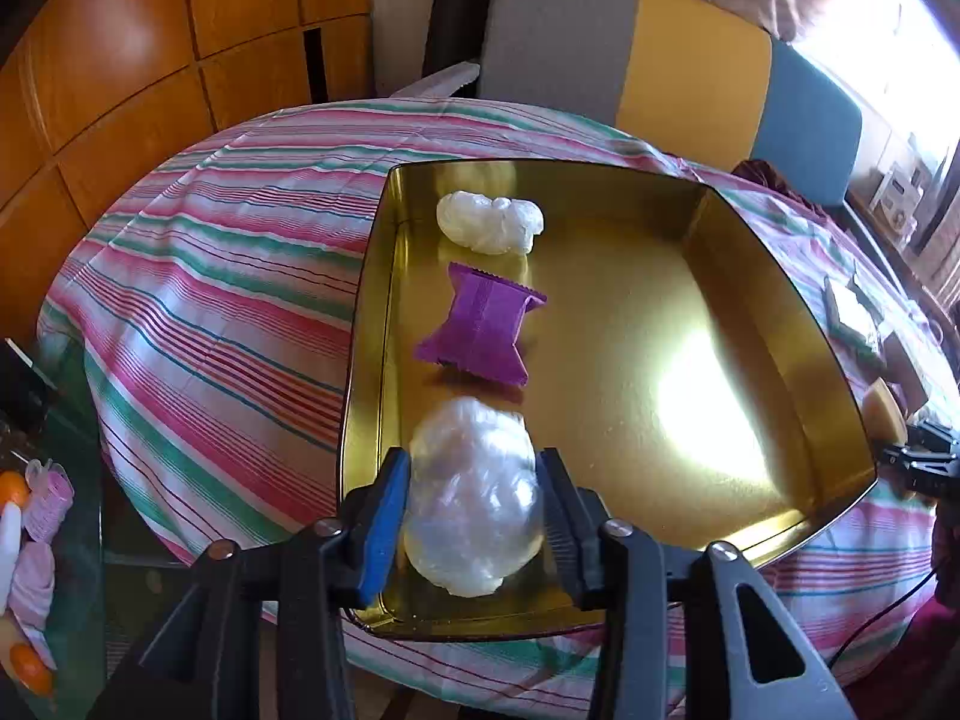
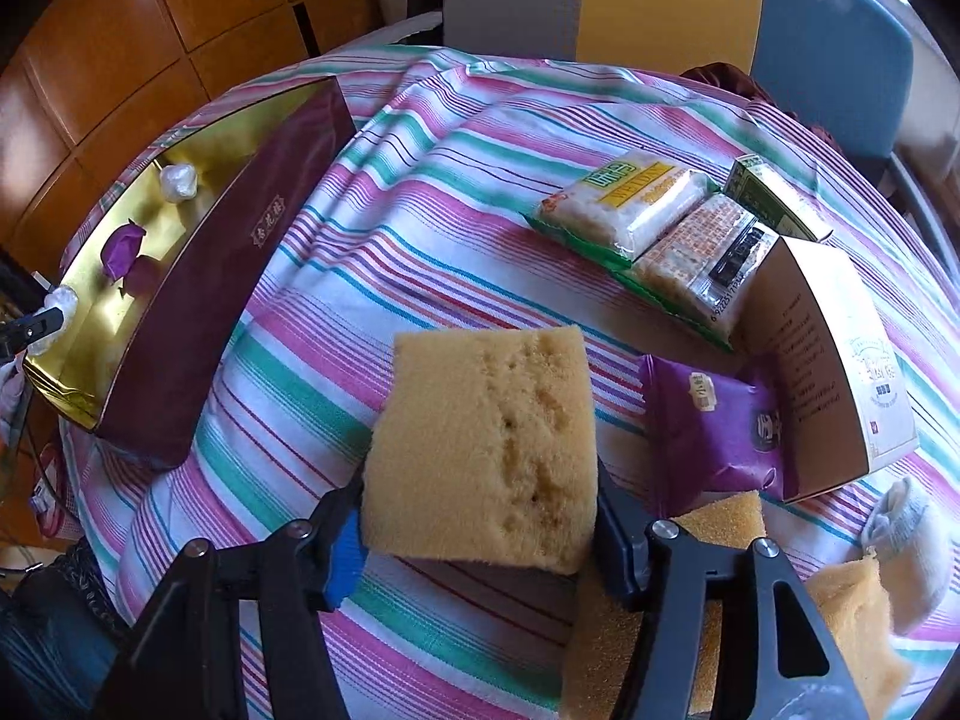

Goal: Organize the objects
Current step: 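Lower the bundle into the tray and open the left gripper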

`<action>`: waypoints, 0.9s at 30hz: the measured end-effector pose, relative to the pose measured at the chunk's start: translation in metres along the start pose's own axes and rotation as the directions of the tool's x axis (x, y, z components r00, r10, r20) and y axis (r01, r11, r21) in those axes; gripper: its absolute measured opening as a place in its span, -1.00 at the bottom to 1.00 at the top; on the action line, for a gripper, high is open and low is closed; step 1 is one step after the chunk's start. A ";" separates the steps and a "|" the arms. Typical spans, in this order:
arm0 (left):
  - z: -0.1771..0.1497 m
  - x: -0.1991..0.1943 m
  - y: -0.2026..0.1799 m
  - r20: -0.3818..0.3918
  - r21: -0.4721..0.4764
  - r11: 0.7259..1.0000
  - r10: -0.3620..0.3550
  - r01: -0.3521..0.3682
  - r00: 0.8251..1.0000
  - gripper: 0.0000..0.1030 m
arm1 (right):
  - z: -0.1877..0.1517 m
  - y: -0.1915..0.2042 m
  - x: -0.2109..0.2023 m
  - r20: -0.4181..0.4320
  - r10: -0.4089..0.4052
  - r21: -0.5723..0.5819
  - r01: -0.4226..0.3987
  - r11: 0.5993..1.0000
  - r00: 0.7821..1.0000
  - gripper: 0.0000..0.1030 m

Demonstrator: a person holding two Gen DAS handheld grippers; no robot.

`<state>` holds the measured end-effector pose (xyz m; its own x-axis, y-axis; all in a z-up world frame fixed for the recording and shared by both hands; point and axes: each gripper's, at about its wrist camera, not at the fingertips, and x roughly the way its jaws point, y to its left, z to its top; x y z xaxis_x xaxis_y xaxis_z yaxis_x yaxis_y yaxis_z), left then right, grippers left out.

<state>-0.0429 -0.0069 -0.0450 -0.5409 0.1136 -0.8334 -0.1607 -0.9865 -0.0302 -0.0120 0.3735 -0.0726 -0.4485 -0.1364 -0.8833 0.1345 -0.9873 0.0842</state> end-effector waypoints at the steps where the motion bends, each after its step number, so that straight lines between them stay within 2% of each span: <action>1: -0.001 -0.002 -0.001 0.011 0.006 1.000 0.007 -0.007 1.000 -0.11 | 0.000 0.001 0.000 0.000 -0.002 -0.001 0.002 1.000 1.000 0.25; 7: 0.002 -0.013 0.004 0.050 -0.016 1.000 0.019 -0.019 0.999 -0.11 | -0.001 0.001 0.000 0.002 -0.010 -0.004 0.010 1.000 1.000 0.25; 11: 0.003 -0.023 0.010 0.088 -0.042 0.999 0.025 -0.021 0.996 -0.11 | -0.001 0.003 -0.001 0.009 -0.030 -0.005 0.030 1.000 0.999 0.17; 18: 0.006 -0.037 0.021 0.136 -0.068 0.998 0.018 -0.009 0.991 -0.12 | 0.002 0.004 -0.005 0.005 -0.086 0.056 0.086 0.995 0.996 0.09; 23: 0.006 -0.045 0.036 0.155 -0.108 0.994 0.020 -0.003 0.988 -0.12 | 0.013 0.012 -0.035 0.084 -0.101 0.142 0.089 0.986 0.991 0.09; 27: 0.005 -0.050 0.045 0.167 -0.127 0.992 0.027 -0.006 0.986 -0.12 | 0.033 0.040 -0.065 0.174 -0.050 0.131 0.027 0.991 0.983 0.09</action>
<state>-0.0274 -0.0567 -0.0017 -0.6750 0.1050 -0.7303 -0.0513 -0.9941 -0.0955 -0.0064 0.3401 0.0035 -0.6017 -0.0990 -0.7926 0.0056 -0.9928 0.1197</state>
